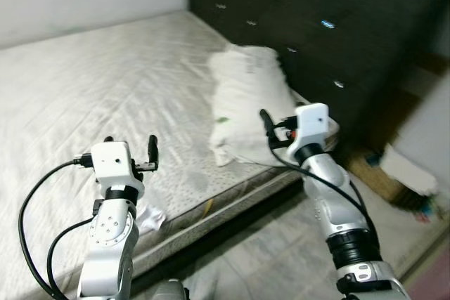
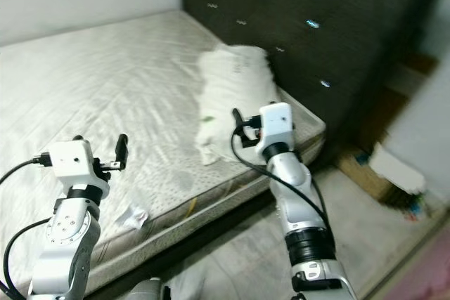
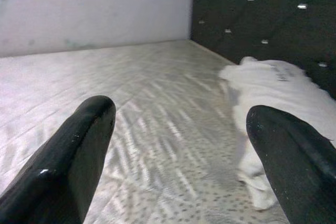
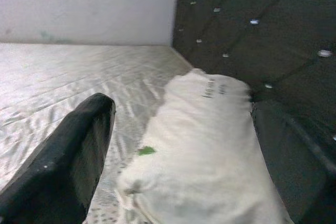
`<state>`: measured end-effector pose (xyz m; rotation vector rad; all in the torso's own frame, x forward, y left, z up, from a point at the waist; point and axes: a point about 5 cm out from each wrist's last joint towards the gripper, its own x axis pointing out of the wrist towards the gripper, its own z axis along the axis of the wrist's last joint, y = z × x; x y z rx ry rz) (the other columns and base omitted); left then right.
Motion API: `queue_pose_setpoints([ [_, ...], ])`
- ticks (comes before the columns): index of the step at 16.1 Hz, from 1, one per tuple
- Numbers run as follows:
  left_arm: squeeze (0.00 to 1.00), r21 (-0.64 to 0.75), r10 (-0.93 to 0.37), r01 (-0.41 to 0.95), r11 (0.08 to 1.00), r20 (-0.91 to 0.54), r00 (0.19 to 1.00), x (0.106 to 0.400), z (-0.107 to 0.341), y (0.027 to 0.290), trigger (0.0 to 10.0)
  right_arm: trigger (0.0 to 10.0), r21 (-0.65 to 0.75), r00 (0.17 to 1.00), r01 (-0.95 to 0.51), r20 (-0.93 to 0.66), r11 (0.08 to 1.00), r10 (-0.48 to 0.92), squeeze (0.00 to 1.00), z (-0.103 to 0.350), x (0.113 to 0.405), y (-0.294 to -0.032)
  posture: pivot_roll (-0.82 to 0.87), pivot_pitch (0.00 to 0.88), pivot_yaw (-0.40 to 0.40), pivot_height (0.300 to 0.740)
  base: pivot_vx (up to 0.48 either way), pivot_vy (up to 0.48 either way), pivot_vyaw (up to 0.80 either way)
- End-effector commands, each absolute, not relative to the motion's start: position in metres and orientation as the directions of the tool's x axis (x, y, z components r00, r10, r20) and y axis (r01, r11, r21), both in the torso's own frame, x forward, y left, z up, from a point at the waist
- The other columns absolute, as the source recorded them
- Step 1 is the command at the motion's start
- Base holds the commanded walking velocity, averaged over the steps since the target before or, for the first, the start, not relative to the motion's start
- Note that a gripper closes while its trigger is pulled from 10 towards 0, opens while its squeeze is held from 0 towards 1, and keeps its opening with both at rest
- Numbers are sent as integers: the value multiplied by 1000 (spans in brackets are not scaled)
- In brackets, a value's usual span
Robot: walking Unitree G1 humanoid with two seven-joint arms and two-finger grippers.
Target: Clean up the room
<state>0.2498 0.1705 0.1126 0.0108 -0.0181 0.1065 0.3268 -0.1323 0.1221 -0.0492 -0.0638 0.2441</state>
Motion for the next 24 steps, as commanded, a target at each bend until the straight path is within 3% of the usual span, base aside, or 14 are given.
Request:
queue_pose_setpoints([
  [1,0,16,123,-124,992,18,992,250,113,175,10000,10000,-43,962,-265,59,963,268,0,123,327,-124,78,0,-78,740,0,0,794],
  [18,0,-6,134,-134,991,34,990,246,113,182,10000,10000,-19,966,-250,69,968,251,0,119,320,-123,85,0,-71,740,0,0,777],
  [24,0,-17,102,-101,995,62,993,246,115,179,10000,10000,-7,971,-226,77,974,226,0,120,321,-126,84,0,-71,740,0,0,0],
])
